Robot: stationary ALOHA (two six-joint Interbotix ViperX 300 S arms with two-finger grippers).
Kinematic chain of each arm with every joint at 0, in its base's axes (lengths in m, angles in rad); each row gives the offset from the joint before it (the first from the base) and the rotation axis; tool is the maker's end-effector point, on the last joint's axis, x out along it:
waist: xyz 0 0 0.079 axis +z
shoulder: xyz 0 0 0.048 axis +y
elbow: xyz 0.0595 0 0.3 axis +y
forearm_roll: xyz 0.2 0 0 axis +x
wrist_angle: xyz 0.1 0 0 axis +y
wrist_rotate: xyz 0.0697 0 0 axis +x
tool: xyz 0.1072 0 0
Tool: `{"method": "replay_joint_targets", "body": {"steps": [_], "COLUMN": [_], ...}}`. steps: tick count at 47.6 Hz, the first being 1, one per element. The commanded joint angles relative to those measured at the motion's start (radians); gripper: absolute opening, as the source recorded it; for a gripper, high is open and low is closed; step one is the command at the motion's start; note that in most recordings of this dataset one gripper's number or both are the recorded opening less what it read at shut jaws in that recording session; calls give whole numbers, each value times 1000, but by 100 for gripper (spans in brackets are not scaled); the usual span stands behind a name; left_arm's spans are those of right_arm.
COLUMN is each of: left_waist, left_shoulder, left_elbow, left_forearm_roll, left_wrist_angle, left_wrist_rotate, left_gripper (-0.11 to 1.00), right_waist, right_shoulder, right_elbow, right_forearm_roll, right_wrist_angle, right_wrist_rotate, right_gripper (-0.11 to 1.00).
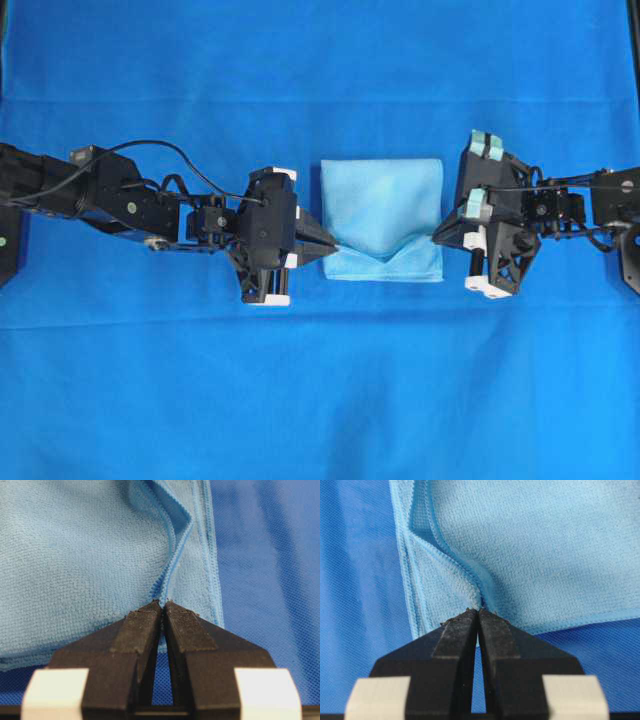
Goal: Fold a vertical towel.
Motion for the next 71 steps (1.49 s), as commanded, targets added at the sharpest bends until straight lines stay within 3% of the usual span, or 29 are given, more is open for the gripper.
{"method": "replay_joint_targets", "body": {"steps": [1,8,12,17,21,23,30,46,59,71], "left_waist": [-8,-18,-25,-41,-58,-63,-74,-75,-77,-75], "left_shoulder": [-17,-17,-21,-34,-51,-60,-112,-370,-554,-749], "left_elbow": [-12,-18,-17,-15,-9,-6,0,2,29,86], "left_forearm_roll": [2,2,2,2,2,2,2,2,2,2], "left_wrist_angle": [-5,-5,-3,8,28,40,98,270,301,330], "left_wrist_rotate": [-3,-3,-3,-2,-2,-2,-2,11,15,14], "left_gripper": [3,4,16,39,52,55,54,54,54,54], "right_waist": [12,21,34,66,98,110,118,118,118,117], "right_shoulder": [-5,-5,-5,-6,-14,-21,-72,-290,-466,-647], "right_elbow": [-23,-23,-23,-26,-25,-26,-28,-54,-66,-64], "right_forearm_roll": [3,5,8,8,8,8,9,5,-9,-97], "right_wrist_angle": [-9,-9,-9,-5,-2,-2,9,66,81,109], "right_wrist_rotate": [2,2,2,2,2,3,0,-2,-3,-11], "right_gripper": [2,3,5,34,58,64,54,55,55,55]}}
